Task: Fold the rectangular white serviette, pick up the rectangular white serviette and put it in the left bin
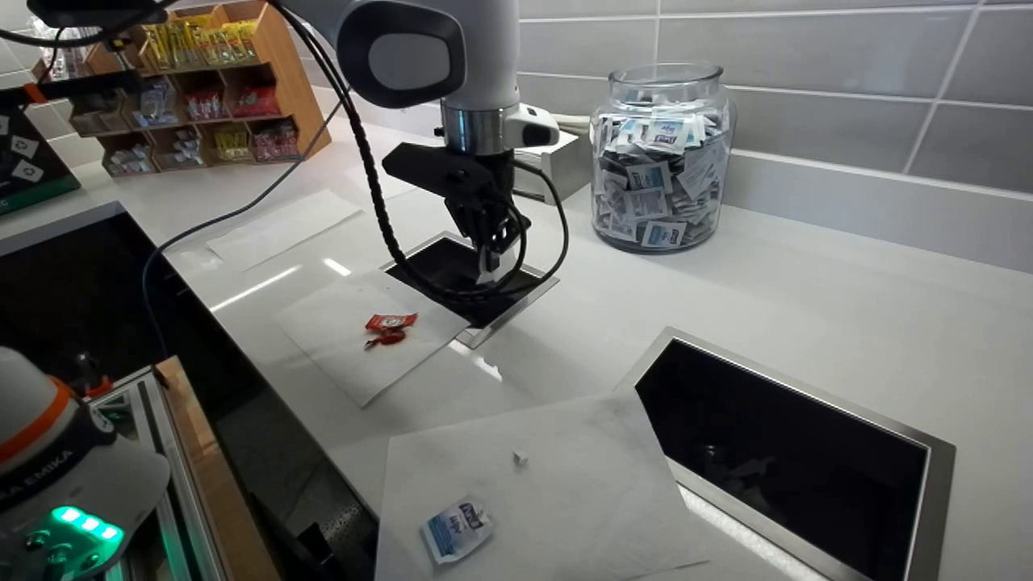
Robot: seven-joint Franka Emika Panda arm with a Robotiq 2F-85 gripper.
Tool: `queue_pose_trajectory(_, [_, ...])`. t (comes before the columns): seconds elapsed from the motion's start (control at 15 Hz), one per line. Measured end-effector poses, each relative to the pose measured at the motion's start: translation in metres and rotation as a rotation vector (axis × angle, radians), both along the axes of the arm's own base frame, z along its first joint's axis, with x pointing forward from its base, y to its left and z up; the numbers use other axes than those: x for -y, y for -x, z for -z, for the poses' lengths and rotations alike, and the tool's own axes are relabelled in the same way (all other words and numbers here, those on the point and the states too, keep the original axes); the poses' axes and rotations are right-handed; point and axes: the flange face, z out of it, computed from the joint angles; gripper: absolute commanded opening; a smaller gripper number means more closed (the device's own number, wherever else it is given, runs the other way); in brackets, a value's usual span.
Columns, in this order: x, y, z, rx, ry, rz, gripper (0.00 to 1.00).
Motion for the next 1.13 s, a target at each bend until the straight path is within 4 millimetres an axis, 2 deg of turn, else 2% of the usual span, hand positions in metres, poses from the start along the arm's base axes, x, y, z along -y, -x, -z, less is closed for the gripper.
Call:
queue_pose_trajectory(0.27, [-0.028, -0.003, -0.007, 0.002, 0.001, 0.003, 0.69])
queue_pose_trajectory(0.53, [-0.040, -0.002, -0.012, 0.005, 0.003, 0.015, 0.98])
queue_pose_trajectory(0.93, [-0.047, 0.008, -0.032, 0.032, 0.023, 0.054, 1.00])
queue_pose_trajectory(1.13, [-0.047, 0.008, -0.031, 0.031, 0.023, 0.055, 1.00])
